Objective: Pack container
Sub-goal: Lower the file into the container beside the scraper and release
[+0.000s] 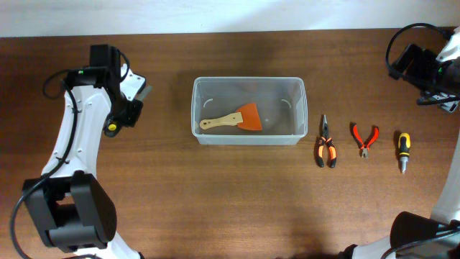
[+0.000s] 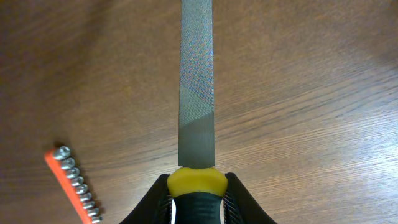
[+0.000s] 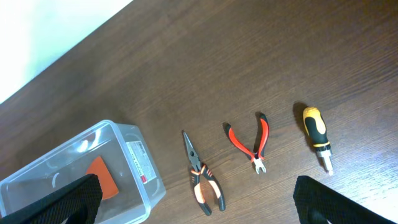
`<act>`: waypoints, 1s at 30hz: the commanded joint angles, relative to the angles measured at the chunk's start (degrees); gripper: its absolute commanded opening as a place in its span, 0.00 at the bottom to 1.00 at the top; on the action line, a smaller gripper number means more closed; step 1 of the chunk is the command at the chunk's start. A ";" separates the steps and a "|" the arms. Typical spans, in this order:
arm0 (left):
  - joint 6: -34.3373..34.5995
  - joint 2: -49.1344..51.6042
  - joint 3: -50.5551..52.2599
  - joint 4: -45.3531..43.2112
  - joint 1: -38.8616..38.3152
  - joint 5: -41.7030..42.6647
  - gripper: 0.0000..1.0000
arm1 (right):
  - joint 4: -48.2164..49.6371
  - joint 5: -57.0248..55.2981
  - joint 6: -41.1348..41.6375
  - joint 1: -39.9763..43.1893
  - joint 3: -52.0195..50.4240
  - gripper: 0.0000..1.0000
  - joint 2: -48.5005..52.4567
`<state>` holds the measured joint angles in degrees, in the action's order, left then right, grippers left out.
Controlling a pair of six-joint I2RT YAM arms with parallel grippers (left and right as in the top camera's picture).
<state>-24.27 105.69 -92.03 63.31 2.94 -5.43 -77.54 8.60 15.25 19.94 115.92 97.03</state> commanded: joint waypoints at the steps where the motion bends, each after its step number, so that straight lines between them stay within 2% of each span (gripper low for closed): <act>1: -0.74 -1.68 -5.57 0.90 -1.09 -0.42 0.02 | 0.37 -0.26 0.28 -0.04 -0.26 0.99 0.17; 7: -0.76 -1.68 -14.69 4.83 -3.93 -0.39 0.02 | 0.35 -0.26 0.28 -0.04 -0.26 0.99 0.17; 12: -1.40 -1.68 -21.16 7.02 -10.03 -0.39 0.02 | 0.39 -0.28 0.28 -0.04 -0.26 0.99 0.17; 21: -4.42 -1.66 -23.47 6.95 -23.37 -0.42 0.02 | 0.37 -0.28 0.26 -0.04 -0.26 0.99 0.17; 27: -14.10 -1.55 -23.28 6.51 -29.66 0.70 0.02 | 0.37 -0.28 0.28 -0.04 -0.26 0.99 0.17; 30: -21.22 -1.05 -22.84 5.81 -31.10 5.40 0.02 | 0.37 -0.28 0.26 -0.04 -0.26 0.99 0.17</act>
<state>-35.53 105.65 -114.02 69.97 -27.14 -4.71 -77.52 8.60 15.22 19.94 115.92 97.03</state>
